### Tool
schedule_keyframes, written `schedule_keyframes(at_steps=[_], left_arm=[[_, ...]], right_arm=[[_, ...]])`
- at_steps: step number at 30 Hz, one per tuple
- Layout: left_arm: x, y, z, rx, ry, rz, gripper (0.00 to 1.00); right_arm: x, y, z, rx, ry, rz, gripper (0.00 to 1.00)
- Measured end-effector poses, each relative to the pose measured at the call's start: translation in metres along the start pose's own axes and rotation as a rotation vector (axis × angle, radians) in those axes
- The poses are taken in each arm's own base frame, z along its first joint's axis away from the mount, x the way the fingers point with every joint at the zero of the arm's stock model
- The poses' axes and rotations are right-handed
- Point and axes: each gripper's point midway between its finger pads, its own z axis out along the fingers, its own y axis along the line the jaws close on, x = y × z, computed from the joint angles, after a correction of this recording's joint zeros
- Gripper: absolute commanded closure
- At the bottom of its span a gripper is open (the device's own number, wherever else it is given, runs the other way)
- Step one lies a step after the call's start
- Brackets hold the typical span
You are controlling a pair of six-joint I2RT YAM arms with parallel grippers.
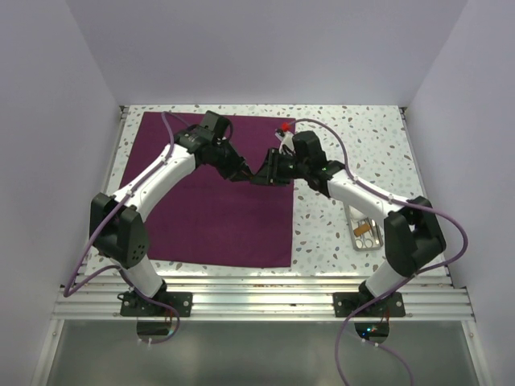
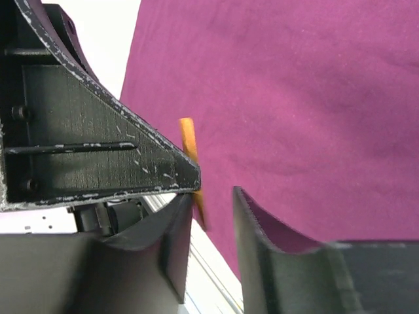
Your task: Prepare the surgical pack
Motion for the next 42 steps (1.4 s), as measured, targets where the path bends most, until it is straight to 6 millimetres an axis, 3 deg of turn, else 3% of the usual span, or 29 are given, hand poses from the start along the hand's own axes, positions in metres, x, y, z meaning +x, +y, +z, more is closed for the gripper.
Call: schedule_keyframes(at_steps=[2, 6, 9, 10, 15, 19, 22, 26, 29, 32, 36, 42], left_arm=[[0.000, 0.000, 0.000, 0.000, -0.001, 0.000, 0.75], [0.000, 0.000, 0.000, -0.001, -0.003, 0.000, 0.75], [-0.001, 0.000, 0.000, 0.000, -0.004, 0.000, 0.67], [-0.002, 0.000, 0.000, 0.001, -0.005, 0.001, 0.53], [-0.005, 0.002, -0.001, -0.002, -0.009, 0.008, 0.25], [-0.020, 0.009, -0.003, -0.009, -0.038, 0.034, 0.21], [-0.037, 0.019, -0.006, -0.023, -0.075, 0.086, 0.21], [-0.051, 0.032, -0.006, -0.035, -0.113, 0.213, 0.21], [-0.045, 0.045, -0.003, -0.028, -0.096, 0.313, 0.21], [-0.040, 0.055, 0.004, -0.022, -0.071, 0.399, 0.22], [-0.037, 0.063, 0.012, -0.013, -0.035, 0.493, 0.22], [-0.041, 0.068, 0.020, 0.026, 0.015, 0.552, 0.23]], right_arm=[[0.001, 0.001, 0.002, -0.002, 0.002, 0.007, 0.74], [-0.001, 0.006, 0.003, -0.019, -0.001, 0.014, 0.99], [-0.002, 0.009, 0.004, -0.029, -0.004, 0.021, 1.00], [-0.002, 0.009, 0.004, -0.030, -0.006, 0.023, 1.00], [-0.001, 0.008, 0.004, -0.026, -0.001, 0.026, 1.00], [0.004, -0.002, 0.001, -0.002, 0.017, 0.037, 1.00], [0.008, -0.030, -0.010, 0.054, 0.030, 0.083, 1.00], [0.007, -0.096, -0.050, 0.202, 0.020, 0.208, 1.00], [-0.001, -0.150, -0.099, 0.328, -0.029, 0.317, 1.00], [-0.005, -0.190, -0.151, 0.426, -0.090, 0.405, 1.00], [0.009, -0.224, -0.203, 0.533, -0.145, 0.505, 1.00], [0.042, -0.242, -0.226, 0.586, -0.087, 0.593, 1.00]])
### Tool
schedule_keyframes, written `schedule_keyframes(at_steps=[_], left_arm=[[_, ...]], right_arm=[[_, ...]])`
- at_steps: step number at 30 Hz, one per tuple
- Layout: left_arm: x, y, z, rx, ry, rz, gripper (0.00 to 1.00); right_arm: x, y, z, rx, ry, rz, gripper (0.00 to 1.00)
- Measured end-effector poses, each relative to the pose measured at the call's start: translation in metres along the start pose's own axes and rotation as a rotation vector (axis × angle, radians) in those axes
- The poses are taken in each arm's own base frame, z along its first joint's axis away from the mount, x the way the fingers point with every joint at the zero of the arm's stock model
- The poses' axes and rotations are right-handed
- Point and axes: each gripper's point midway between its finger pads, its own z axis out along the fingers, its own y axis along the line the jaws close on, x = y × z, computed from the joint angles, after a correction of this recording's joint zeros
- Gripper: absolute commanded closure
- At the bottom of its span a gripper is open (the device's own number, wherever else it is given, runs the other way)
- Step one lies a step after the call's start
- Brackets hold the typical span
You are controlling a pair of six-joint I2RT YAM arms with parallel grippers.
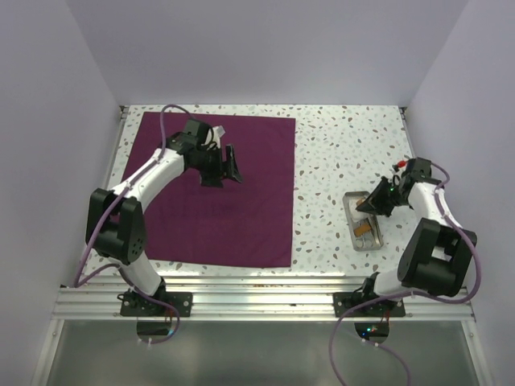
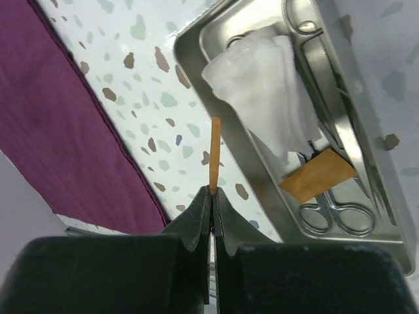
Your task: Prepare the surgical pack
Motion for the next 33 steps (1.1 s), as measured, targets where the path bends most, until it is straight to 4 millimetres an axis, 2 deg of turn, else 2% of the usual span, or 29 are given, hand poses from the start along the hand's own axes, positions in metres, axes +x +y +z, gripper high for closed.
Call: schedule_keyframes(at_steps=[3, 6, 11, 13, 16, 22, 28, 30, 33], left_arm=[[-0.002, 0.006, 0.001, 0.009, 0.008, 0.008, 0.23], [-0.003, 0.008, 0.001, 0.021, 0.014, 0.012, 0.23], [-0.001, 0.005, 0.003, 0.048, 0.026, 0.019, 0.23], [0.000, 0.005, 0.004, 0.056, 0.030, 0.019, 0.24], [0.002, 0.005, 0.005, 0.062, 0.036, 0.017, 0.24], [0.003, 0.004, 0.006, 0.071, 0.037, 0.016, 0.24], [0.004, 0.005, 0.007, 0.072, 0.037, 0.017, 0.25], [0.004, 0.005, 0.008, 0.076, 0.040, 0.016, 0.26], [0.005, 0.006, 0.011, 0.078, 0.049, 0.012, 0.26]], right_arm=[[0.005, -0.018, 0.003, 0.023, 0.039, 0.026, 1.00], [0.020, -0.037, 0.012, 0.045, 0.109, 0.066, 0.96], [0.041, -0.053, 0.016, 0.084, 0.205, 0.112, 0.72], [0.046, -0.058, 0.012, 0.120, 0.227, 0.117, 0.58], [0.046, -0.063, 0.003, 0.172, 0.241, 0.115, 0.54], [0.028, -0.061, -0.011, 0.227, 0.197, 0.091, 0.54], [-0.017, -0.060, -0.026, 0.297, 0.084, 0.032, 0.57], [-0.034, -0.062, -0.024, 0.316, 0.062, 0.018, 0.59], [-0.045, -0.068, -0.014, 0.329, 0.067, 0.017, 0.60]])
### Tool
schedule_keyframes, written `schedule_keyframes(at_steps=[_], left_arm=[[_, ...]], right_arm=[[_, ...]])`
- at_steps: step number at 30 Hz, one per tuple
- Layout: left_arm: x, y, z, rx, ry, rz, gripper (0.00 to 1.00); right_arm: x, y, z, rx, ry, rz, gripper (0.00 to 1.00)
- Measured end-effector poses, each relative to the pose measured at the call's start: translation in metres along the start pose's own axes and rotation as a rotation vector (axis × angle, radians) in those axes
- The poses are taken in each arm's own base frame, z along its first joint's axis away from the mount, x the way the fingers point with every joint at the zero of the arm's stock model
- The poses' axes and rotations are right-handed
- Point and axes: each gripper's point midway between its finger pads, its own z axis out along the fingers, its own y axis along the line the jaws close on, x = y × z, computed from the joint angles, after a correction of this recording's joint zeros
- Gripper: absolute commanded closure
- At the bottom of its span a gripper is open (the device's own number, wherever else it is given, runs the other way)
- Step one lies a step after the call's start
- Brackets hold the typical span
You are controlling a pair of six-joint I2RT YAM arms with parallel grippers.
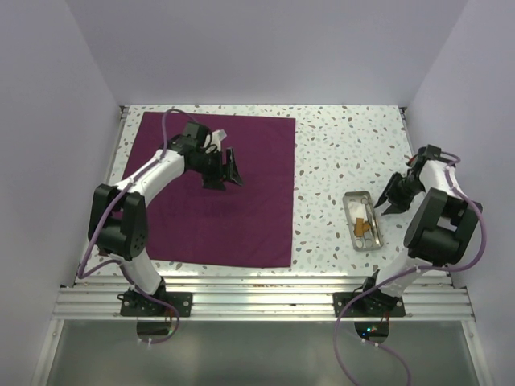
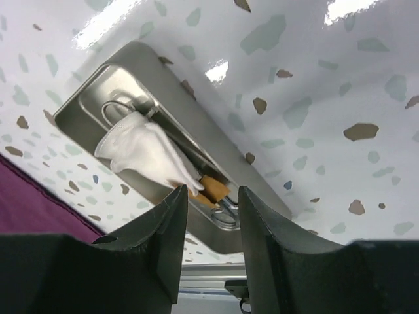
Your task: Prepare the surgical pack
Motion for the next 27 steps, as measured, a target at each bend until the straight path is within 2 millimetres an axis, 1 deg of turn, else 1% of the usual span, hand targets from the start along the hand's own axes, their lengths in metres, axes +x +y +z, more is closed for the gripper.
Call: schedule_keyframes(at_steps=[5, 7, 9, 14, 17, 22, 27], left_arm=[[0.004, 0.003, 0.003, -0.003, 0.014, -0.007, 0.26], [0.008, 0.005, 0.004, -0.007, 0.023, -0.012, 0.26], [0.012, 0.008, 0.006, -0.012, 0.034, -0.019, 0.26], [0.023, 0.015, 0.008, -0.023, 0.058, -0.035, 0.26], [0.025, 0.014, 0.006, -0.022, 0.056, -0.040, 0.26], [0.024, 0.008, -0.003, -0.012, 0.032, -0.031, 0.26], [0.029, 0.008, -0.007, -0.012, 0.029, -0.036, 0.26]], right_arm=[[-0.004, -0.005, 0.024, 0.016, 0.048, 0.011, 0.63], [-0.005, -0.006, 0.031, 0.018, 0.054, 0.011, 0.64], [-0.007, -0.005, 0.033, 0.014, 0.058, 0.010, 0.65], [-0.010, 0.000, 0.035, 0.008, 0.053, -0.004, 0.70], [-0.011, 0.004, 0.037, 0.006, 0.054, -0.021, 0.74], [-0.012, 0.010, 0.043, 0.008, 0.057, -0.055, 0.75], [-0.013, 0.015, 0.049, 0.023, 0.062, -0.101, 0.76]])
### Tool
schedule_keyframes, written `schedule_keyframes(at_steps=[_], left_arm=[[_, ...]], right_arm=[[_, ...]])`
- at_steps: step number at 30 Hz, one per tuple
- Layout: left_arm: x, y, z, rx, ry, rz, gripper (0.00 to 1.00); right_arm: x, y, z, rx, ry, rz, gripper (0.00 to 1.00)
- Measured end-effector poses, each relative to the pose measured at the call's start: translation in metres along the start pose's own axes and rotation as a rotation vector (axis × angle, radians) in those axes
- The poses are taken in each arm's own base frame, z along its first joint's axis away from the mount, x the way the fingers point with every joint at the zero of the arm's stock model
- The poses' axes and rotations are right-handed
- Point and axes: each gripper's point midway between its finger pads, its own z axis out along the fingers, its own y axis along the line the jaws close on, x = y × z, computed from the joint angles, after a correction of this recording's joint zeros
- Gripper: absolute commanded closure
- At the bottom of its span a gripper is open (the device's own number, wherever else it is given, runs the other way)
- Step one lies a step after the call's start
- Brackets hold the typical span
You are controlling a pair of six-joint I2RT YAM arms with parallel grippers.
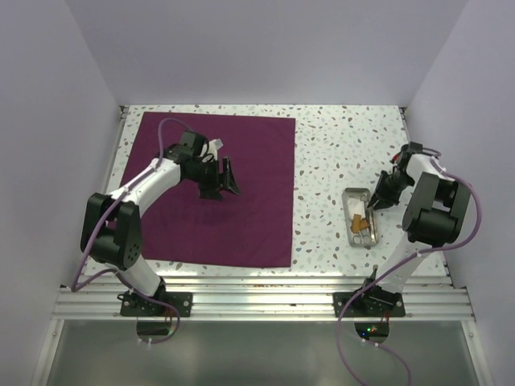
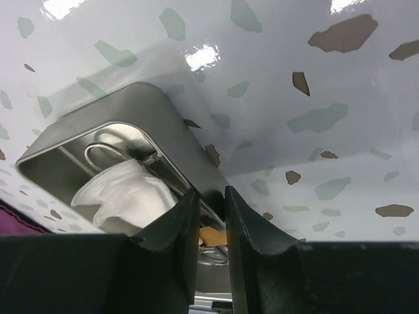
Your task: Prepare the surgical pack
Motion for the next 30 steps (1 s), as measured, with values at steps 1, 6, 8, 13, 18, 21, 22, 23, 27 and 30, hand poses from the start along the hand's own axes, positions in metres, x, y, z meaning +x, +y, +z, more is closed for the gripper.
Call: schedule_keyframes(at_steps=[1, 6, 8, 13, 18, 21, 22, 23, 27, 30], left_arm=[[0.002, 0.001, 0.000, -0.002, 0.001, -0.005, 0.26], [0.007, 0.001, -0.005, -0.007, -0.006, -0.011, 0.26], [0.007, 0.000, -0.008, -0.006, -0.012, -0.011, 0.26], [0.009, -0.001, -0.011, -0.002, -0.021, -0.013, 0.26], [0.009, -0.001, -0.011, -0.002, -0.024, -0.022, 0.26], [0.011, 0.000, -0.010, -0.002, -0.022, -0.034, 0.26], [0.011, 0.000, -0.010, -0.004, -0.021, -0.037, 0.26], [0.011, 0.001, -0.009, -0.006, -0.021, -0.039, 0.26], [0.010, 0.007, -0.009, -0.044, -0.033, -0.043, 0.26], [0.007, 0.017, -0.010, -0.104, -0.045, -0.054, 0.25]], right_arm=[[-0.001, 0.000, 0.001, 0.007, 0.000, -0.008, 0.77], [-0.008, -0.003, 0.009, 0.053, 0.003, -0.044, 0.83], [-0.010, -0.004, 0.012, 0.063, 0.016, -0.049, 0.83], [-0.024, -0.001, 0.015, 0.118, -0.008, -0.101, 0.86], [-0.024, -0.002, 0.014, 0.173, -0.007, -0.140, 0.97], [-0.026, 0.000, 0.013, 0.195, -0.005, -0.157, 1.00], [-0.028, 0.001, 0.012, 0.197, -0.008, -0.161, 1.00], [-0.030, 0.003, 0.011, 0.198, -0.012, -0.166, 1.00], [-0.039, 0.014, 0.001, 0.189, -0.036, -0.178, 1.00], [-0.045, 0.025, -0.007, 0.172, -0.053, -0.179, 1.00]])
